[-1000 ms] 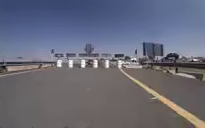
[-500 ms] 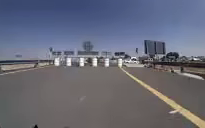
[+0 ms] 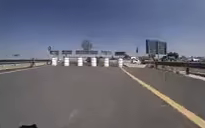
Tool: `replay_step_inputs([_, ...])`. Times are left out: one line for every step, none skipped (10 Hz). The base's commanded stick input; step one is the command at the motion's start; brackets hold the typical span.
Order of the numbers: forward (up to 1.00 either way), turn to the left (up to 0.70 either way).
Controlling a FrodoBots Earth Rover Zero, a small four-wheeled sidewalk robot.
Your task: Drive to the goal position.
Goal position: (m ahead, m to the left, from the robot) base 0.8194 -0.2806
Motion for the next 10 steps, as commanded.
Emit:
replay_step_inputs([1.00,0.00])
replay_step_inputs([1.00,0.00])
replay_step_inputs([1.00,0.00])
replay_step_inputs([1.00,0.05])
replay_step_inputs([1.00,0.18])
replay_step_inputs([1.00,0.27])
replay_step_inputs([1.00,0.27])
replay_step_inputs([1.00,0.00])
replay_step_inputs([1.00,0.00])
replay_step_inputs([1.00,0.00])
